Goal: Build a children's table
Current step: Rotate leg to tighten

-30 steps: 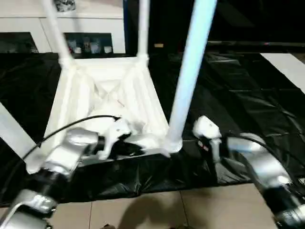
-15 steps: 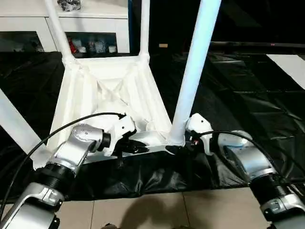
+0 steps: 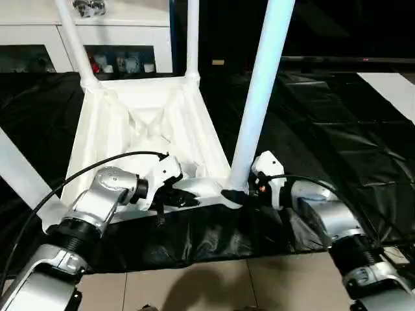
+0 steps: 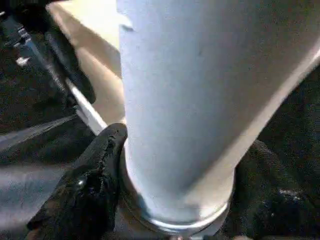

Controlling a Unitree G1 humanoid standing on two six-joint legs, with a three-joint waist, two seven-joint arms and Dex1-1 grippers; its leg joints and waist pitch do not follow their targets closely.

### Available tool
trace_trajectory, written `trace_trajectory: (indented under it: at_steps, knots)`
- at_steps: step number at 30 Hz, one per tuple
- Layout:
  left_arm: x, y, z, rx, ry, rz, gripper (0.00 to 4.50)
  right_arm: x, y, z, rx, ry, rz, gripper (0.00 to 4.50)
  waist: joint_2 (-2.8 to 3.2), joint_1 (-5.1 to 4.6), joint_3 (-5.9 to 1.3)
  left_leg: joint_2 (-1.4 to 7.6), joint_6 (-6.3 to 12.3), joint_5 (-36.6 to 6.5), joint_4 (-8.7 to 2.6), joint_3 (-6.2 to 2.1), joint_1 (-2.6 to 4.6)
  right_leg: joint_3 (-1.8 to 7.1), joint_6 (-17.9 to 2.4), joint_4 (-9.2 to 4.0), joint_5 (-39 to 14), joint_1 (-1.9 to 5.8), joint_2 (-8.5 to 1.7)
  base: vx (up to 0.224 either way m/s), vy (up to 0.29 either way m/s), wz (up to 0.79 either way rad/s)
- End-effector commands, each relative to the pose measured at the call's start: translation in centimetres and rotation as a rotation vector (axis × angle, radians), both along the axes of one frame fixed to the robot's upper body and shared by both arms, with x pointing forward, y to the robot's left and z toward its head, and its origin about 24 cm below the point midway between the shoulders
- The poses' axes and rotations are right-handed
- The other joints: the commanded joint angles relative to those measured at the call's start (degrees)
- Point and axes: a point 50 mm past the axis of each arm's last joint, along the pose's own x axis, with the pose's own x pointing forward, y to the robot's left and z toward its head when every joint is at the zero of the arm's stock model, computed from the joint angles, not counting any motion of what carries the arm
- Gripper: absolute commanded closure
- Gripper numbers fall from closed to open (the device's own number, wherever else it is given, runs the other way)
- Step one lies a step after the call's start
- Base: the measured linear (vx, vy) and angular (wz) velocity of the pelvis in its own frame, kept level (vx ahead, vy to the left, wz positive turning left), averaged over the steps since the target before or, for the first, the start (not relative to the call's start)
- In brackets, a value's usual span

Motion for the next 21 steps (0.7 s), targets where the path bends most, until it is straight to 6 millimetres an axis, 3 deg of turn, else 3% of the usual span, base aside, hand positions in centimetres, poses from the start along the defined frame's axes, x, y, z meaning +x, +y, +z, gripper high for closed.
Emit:
trace_trajectory:
  at_steps: [1,3,5,6,7,9,11,12,14,15,19,21]
  knots:
    - [0.6,-1.4,-0.4,0.013,-0.016,0.078,4.50,-0.3,2.2,-0.9,0.030,0.031,-0.033,1.78,0.13,-0.26,-2.95,0.44,-1.74,-23.9,-4.26,-0.30,1.19,1.23,-6.9,-6.34,-32.6,1.05,-2.71,0.000,0.000,0.00]
    - [0.9,-3.9,-0.4,-0.025,-0.031,0.125,4.50,-0.1,4.2,-1.5,0.079,0.059,-0.178,1.78,0.26,-0.51,-2.83,0.41,-2.31,-24.4,-4.40,-0.50,1.06,1.02,-5.9,-6.54,-34.5,0.93,-2.78,0.000,0.000,0.00]
    - [0.8,-6.4,-0.6,-0.036,-0.031,0.133,4.50,0.2,7.2,-1.4,0.085,0.037,-0.255,1.78,0.85,-1.17,-2.75,0.18,-3.18,-26.9,-4.51,-0.99,1.22,0.32,-4.3,-7.12,-37.7,0.83,-2.83,0.000,0.000,0.00]
    - [0.8,-6.7,-0.7,-0.036,-0.031,0.138,4.50,0.2,7.7,-1.3,0.088,0.028,-0.252,1.78,0.72,-1.48,-2.73,0.14,-3.24,-27.9,-4.55,-1.09,1.25,0.00,-4.0,-7.34,-38.4,0.85,-2.75,0.000,0.000,0.00]
    - [0.7,-7.5,-0.8,-0.047,-0.024,0.140,4.50,0.3,9.4,-0.6,0.114,-0.004,-0.226,1.78,1.16,-2.37,-2.86,0.20,-2.70,-30.4,-4.79,-1.48,1.21,-0.69,-3.7,-7.81,-37.3,1.26,-2.77,0.000,0.000,0.00]
    - [0.8,-7.6,-0.7,-0.054,-0.028,0.135,4.50,0.4,10.1,0.2,0.138,-0.047,-0.197,1.78,1.33,-2.69,-2.81,0.31,-2.17,-32.5,-5.00,-1.74,1.36,-1.22,-4.1,-8.06,-35.6,1.41,-2.68,-0.010,0.026,-0.06]
    - [0.9,-7.3,-0.4,-0.060,-0.037,0.128,4.50,0.8,9.7,0.8,0.143,-0.102,-0.194,1.22,1.39,-3.23,-2.95,0.29,-1.38,-33.3,-5.20,-1.90,1.03,-1.91,-4.4,-8.24,-33.7,1.96,-3.04,0.000,0.000,0.00]
    - [1.1,-6.7,-0.2,-0.062,-0.051,0.126,4.50,1.2,8.8,1.3,0.167,-0.131,-0.195,1.08,1.22,-3.36,-3.11,0.24,-0.80,-32.6,-5.00,-1.69,1.21,-1.87,-4.9,-8.32,-33.0,1.75,-3.30,0.000,0.000,0.00]
    - [1.2,-6.4,-0.1,-0.062,-0.057,0.124,4.50,1.4,8.1,1.5,0.180,-0.135,-0.199,0.99,1.29,-3.33,-3.19,0.33,-0.31,-30.9,-5.10,-1.59,0.88,-1.62,-5.8,-8.12,-31.2,2.06,-3.52,0.000,0.000,0.00]
    - [1.2,-5.0,0.0,-0.045,-0.062,0.103,4.50,1.6,6.3,1.7,0.187,-0.145,-0.155,0.99,1.15,-3.07,-3.29,0.45,0.19,-28.6,-5.20,-1.31,0.55,-1.23,-7.3,-7.70,-28.0,2.17,-3.50,0.000,0.000,0.00]
    - [1.0,-3.3,-0.2,-0.025,-0.042,0.086,4.50,1.3,4.3,1.6,0.161,-0.126,-0.061,0.44,1.09,-2.43,-3.65,0.65,2.04,-22.4,-5.00,-0.56,0.07,-0.54,-10.5,-6.54,-19.7,2.65,-3.44,0.000,0.000,0.00]
    - [0.8,-2.1,-0.2,0.005,-0.041,0.048,4.50,0.9,2.6,1.2,0.102,-0.108,0.031,0.44,0.92,-2.22,-3.68,0.77,2.58,-20.2,-4.89,-0.28,0.23,-0.48,-11.5,-6.31,-18.5,2.49,-3.42,0.000,0.000,0.00]
